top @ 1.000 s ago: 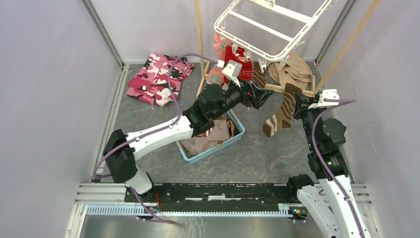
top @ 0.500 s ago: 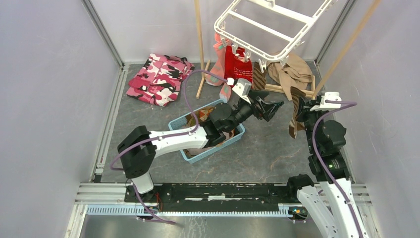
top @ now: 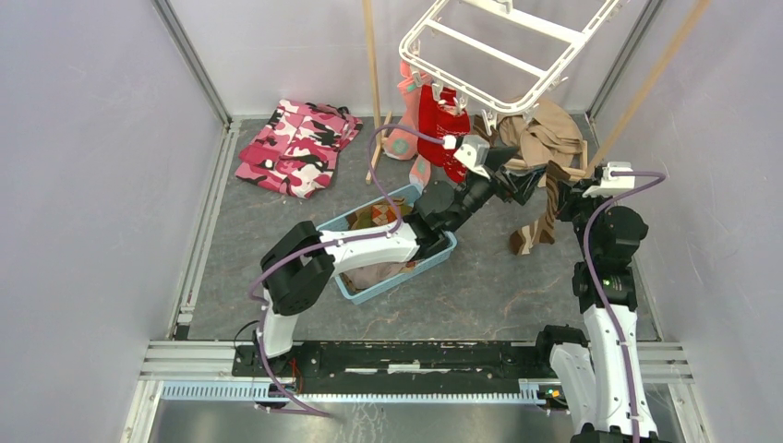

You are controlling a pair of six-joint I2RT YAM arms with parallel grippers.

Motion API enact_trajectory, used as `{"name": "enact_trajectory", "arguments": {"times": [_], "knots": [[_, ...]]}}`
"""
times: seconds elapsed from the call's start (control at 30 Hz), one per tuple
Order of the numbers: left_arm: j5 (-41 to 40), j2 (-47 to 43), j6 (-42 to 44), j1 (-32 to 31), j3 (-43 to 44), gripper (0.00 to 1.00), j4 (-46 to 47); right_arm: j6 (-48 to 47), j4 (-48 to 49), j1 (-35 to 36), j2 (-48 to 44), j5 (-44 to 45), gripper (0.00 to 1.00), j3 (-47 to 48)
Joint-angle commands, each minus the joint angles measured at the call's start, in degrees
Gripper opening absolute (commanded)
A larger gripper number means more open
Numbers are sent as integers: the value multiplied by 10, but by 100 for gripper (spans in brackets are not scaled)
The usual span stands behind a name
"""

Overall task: Clip the socks to the hanger
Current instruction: Open the clamp at the hanger.

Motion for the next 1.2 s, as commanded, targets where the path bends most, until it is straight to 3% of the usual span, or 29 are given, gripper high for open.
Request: {"name": "enact_trajectory", "arguments": {"times": [0.0, 0.23, 0.6, 1.17], "knots": [[5, 33, 23, 21, 74, 84, 13, 12, 56, -1, -8, -45, 0, -1], [9, 82, 27, 42, 162, 84, -17, 14, 65, -1, -14, -51, 0, -7], [-29, 133, 74, 51, 212, 82, 23, 8, 72, -1, -7, -55, 0, -9], [17, 132, 41, 68, 230, 67, 43, 3, 72, -1, -7, -55, 0, -13]]}}
